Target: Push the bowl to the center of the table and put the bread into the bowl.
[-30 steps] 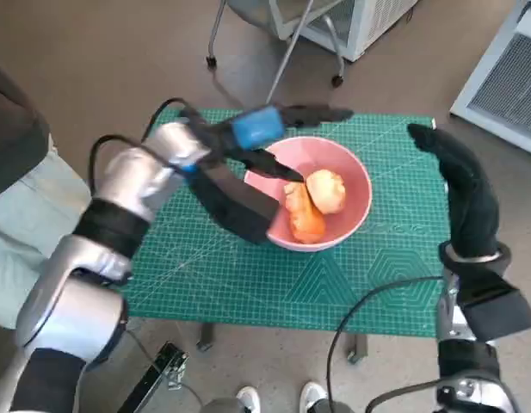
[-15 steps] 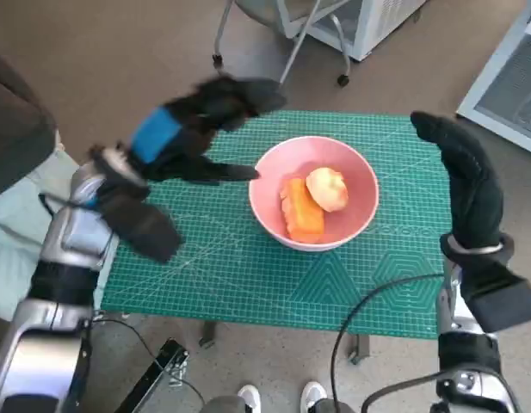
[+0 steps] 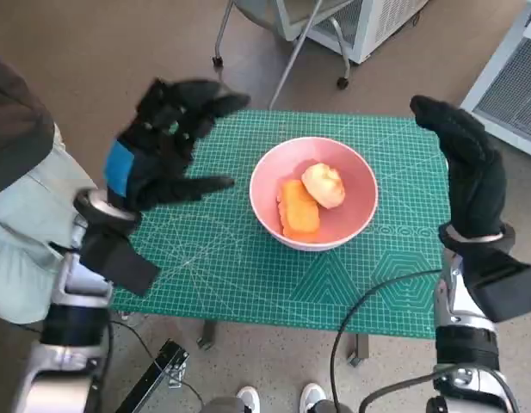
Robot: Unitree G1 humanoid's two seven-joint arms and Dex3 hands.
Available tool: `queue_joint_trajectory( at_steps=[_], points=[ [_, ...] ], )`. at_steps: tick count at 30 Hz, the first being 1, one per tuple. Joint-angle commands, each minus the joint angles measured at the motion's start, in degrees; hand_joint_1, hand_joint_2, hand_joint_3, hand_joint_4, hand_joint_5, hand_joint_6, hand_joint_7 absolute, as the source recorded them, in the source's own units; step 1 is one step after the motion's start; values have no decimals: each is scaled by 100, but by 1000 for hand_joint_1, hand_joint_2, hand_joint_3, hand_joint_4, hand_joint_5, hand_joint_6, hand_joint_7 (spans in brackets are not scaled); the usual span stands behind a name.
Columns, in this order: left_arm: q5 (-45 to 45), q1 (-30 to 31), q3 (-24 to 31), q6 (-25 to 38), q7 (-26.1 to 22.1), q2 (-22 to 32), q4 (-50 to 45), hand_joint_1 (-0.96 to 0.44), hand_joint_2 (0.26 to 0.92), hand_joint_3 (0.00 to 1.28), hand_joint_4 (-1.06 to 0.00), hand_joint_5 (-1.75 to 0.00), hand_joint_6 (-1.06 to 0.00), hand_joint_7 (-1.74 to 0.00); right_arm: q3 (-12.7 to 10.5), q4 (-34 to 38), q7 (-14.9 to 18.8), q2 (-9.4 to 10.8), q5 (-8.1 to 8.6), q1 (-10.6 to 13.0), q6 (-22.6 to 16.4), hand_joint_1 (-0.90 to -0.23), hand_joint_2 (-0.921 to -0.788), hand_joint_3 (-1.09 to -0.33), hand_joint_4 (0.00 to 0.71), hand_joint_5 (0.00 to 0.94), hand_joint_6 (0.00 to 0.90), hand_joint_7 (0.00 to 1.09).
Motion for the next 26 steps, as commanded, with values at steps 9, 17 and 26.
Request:
queue_joint_trajectory(
  at_steps=[9, 17, 26],
  points=[
    [-644, 362, 203, 436, -142, -441, -473, -88, 907, 25, -88, -774, -95, -836, 2, -12, -30, 59, -72, 4, 115, -586, -921, -818, 353, 4, 50, 793],
    [-684, 383, 246, 530, -156, -532, -497, -94, 910, 22, -85, -772, -97, -821, -8, 17, -11, 49, -47, 5, 145, -585, -921, -817, 353, 4, 49, 795],
    [-620, 391, 230, 554, -136, -580, -441, -90, 913, 19, -86, -771, -108, -818, -13, -12, -9, 28, -54, 24, 166, -590, -921, -817, 353, 3, 47, 799]
  ],
)
